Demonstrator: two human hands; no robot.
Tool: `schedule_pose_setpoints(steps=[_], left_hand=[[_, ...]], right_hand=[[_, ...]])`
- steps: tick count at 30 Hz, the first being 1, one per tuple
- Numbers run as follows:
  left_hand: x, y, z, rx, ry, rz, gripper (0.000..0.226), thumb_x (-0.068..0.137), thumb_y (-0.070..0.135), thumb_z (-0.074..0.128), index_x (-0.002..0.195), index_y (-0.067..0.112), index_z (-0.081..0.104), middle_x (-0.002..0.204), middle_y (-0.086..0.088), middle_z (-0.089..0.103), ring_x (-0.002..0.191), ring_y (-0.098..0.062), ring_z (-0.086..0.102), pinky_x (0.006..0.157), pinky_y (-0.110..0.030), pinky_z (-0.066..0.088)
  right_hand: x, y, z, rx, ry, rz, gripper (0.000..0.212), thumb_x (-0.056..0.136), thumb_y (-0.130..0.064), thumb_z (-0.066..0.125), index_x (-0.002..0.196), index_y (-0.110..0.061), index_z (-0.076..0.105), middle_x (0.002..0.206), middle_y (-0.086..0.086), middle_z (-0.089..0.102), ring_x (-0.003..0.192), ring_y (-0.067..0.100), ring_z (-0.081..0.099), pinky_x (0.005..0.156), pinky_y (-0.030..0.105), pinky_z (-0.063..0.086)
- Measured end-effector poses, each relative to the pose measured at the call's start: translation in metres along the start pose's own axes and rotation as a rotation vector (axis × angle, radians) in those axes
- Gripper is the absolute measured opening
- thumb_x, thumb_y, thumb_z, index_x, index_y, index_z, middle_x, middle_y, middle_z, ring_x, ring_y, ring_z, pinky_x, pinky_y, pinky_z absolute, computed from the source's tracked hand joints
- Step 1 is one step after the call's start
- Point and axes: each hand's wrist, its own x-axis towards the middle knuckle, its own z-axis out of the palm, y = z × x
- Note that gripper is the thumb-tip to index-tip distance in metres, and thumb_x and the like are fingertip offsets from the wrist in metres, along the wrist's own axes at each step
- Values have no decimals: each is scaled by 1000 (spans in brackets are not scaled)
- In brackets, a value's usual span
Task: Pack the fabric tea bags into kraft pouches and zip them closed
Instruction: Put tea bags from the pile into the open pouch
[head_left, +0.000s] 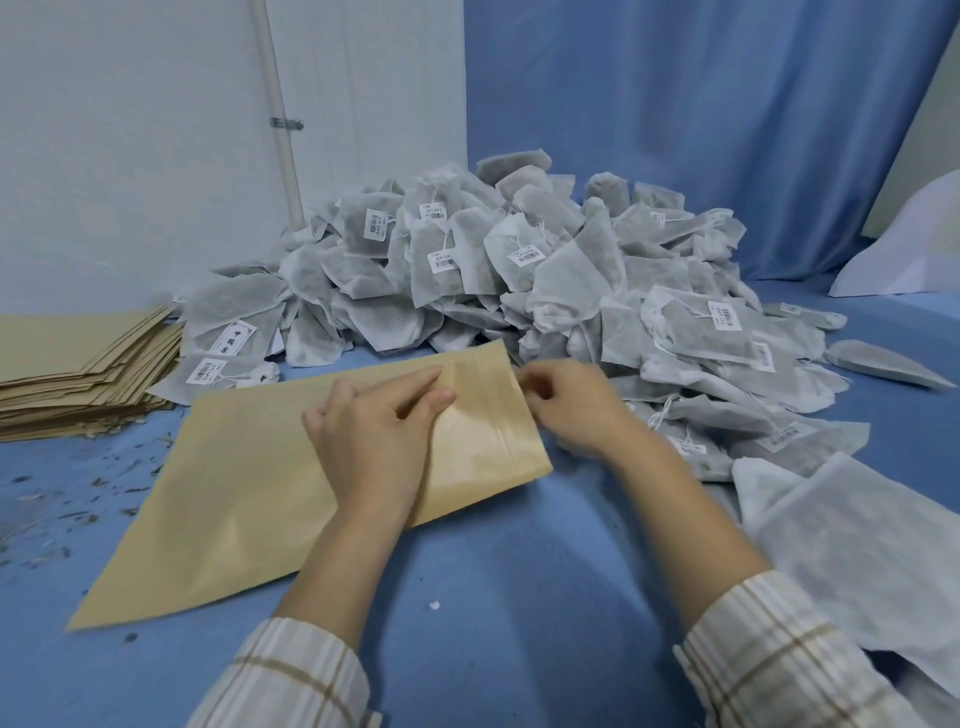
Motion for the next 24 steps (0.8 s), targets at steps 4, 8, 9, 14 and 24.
schedule_pose_setpoints(steps=[4,8,9,14,24], left_hand=[[1,-6,0,84,31,-26,23,76,42,71,99,38,72,72,15,59,85,-11,44,83,-21,16],[1,-7,-1,81,26,-25,23,77,42,71,99,37,72,76,12,65,86,-11,46,82,-20,15],[1,-7,-2,73,29,-26,23,76,42,71,99,37,72,78,11,66,88,-12,47,82,-19,14],[5,-11,-4,80,62,-28,23,76,41,72,99,35,73,81,8,70,94,-16,51,82,-21,15],[4,1,-6,-94,53,-26,26,73,36,76,96,42,67,68,32,49,86,-8,47,94,-29,27]], right_hand=[[-1,10,-12,-477,-326,222,44,72,-34,67,115,-25,60,121,1,55,114,22,48,85,32,45],[-2,10,-7,-605,-227,251,40,83,-24,59,122,-21,56,125,5,53,116,26,50,82,31,43],[-1,9,-7,-586,-83,223,32,86,-21,54,117,-19,58,121,7,56,110,27,54,79,31,42],[3,8,-33,77,464,192,33,86,-16,46,114,-22,62,110,7,65,99,24,56,73,18,35],[1,-20,-5,1226,27,332,15,90,6,49,100,-4,54,99,23,61,71,22,62,55,29,56]])
